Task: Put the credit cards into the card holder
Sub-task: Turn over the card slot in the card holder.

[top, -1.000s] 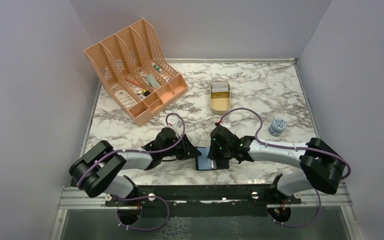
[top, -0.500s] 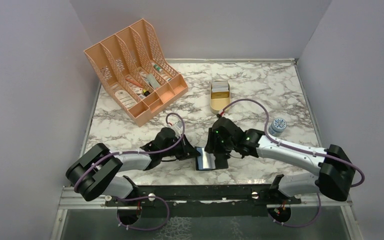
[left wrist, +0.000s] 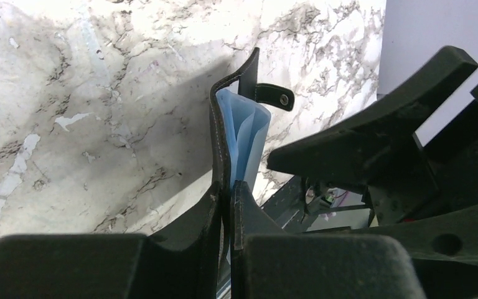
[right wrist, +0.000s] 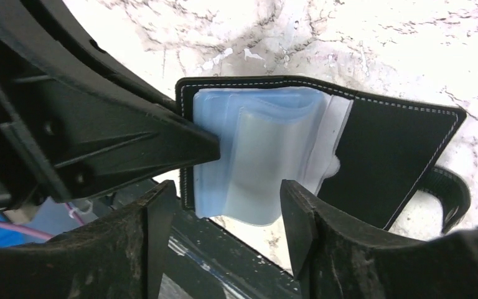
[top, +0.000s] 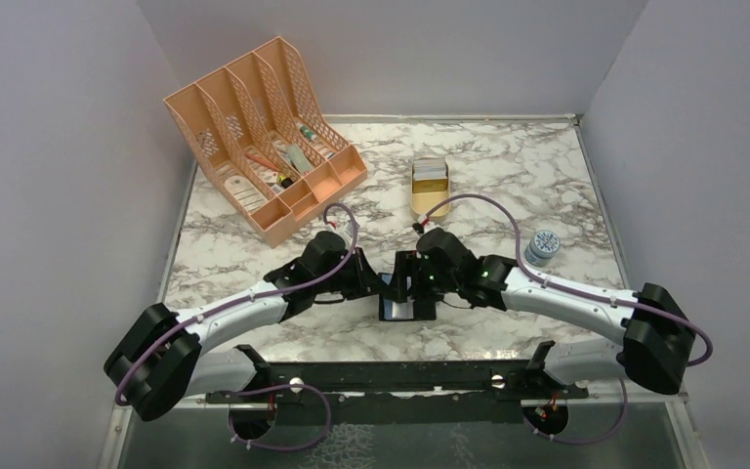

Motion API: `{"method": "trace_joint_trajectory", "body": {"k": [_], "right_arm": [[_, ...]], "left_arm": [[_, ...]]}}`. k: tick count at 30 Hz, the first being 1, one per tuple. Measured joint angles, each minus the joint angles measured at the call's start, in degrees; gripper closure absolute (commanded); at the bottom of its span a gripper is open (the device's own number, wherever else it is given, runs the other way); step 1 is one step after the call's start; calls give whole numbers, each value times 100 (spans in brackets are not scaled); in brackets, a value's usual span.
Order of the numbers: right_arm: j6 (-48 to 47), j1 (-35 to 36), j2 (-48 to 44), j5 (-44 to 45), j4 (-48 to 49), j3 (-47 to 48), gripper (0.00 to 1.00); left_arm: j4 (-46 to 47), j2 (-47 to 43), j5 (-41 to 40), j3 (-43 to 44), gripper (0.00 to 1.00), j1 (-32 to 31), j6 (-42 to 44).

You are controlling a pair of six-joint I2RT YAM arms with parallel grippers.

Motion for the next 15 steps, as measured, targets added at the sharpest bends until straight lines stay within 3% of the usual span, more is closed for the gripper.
{"method": "trace_joint_trajectory", "body": {"k": [15], "right_arm": [[-90, 0, 409, -83, 354, -247, 35]], "left_arm": [[-431, -31, 9, 4, 100, 0, 4]]}}
